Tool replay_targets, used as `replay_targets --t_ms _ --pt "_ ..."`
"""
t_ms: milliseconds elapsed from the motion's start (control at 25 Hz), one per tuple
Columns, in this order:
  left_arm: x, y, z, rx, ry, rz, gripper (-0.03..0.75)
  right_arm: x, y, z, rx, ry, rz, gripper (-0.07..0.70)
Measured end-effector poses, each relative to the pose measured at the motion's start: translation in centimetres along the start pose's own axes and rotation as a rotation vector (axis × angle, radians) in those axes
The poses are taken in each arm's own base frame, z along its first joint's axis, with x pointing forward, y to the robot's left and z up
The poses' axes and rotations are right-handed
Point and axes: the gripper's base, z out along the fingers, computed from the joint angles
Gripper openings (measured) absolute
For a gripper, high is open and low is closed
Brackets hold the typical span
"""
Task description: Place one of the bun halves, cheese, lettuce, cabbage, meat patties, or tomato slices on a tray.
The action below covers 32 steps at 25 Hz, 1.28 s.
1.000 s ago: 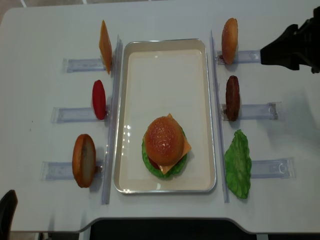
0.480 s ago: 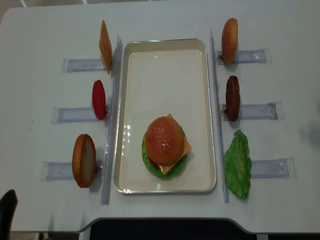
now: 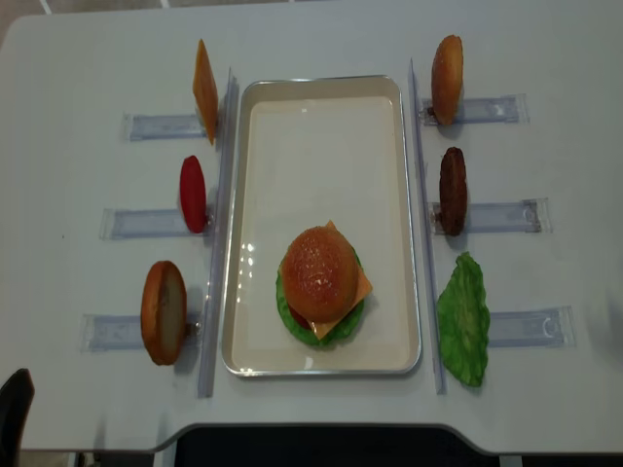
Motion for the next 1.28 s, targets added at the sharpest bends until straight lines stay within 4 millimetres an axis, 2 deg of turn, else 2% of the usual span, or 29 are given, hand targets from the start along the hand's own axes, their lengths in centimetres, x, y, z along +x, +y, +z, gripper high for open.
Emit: replay_targets --t_ms 80,280,480,600,1280 --pt "0.0 0.0 0.0 0.000 0.000 0.000 0.692 1.9 0.0 -1.2 0.002 -0.064 -0.006 0.447" --pt "0.0 0.0 0.0 0.000 0.000 0.000 0.692 6.1 -0.1 -2.9 0.006 -0.202 -0.017 0.445" --pt "0.0 0.0 0.0 0.000 0.000 0.000 0.692 9.9 -0.2 -3.4 0.003 -0.326 -0.024 0.440" --pt "0.0 0.0 0.0 0.000 0.000 0.000 0.692 11.4 -0.3 -3.1 0.002 -0.364 -0.026 0.439" --pt "0.0 0.0 0.0 0.000 0.000 0.000 0.692 12.6 -0.3 -3.7 -0.003 -0.449 -0.036 0.437"
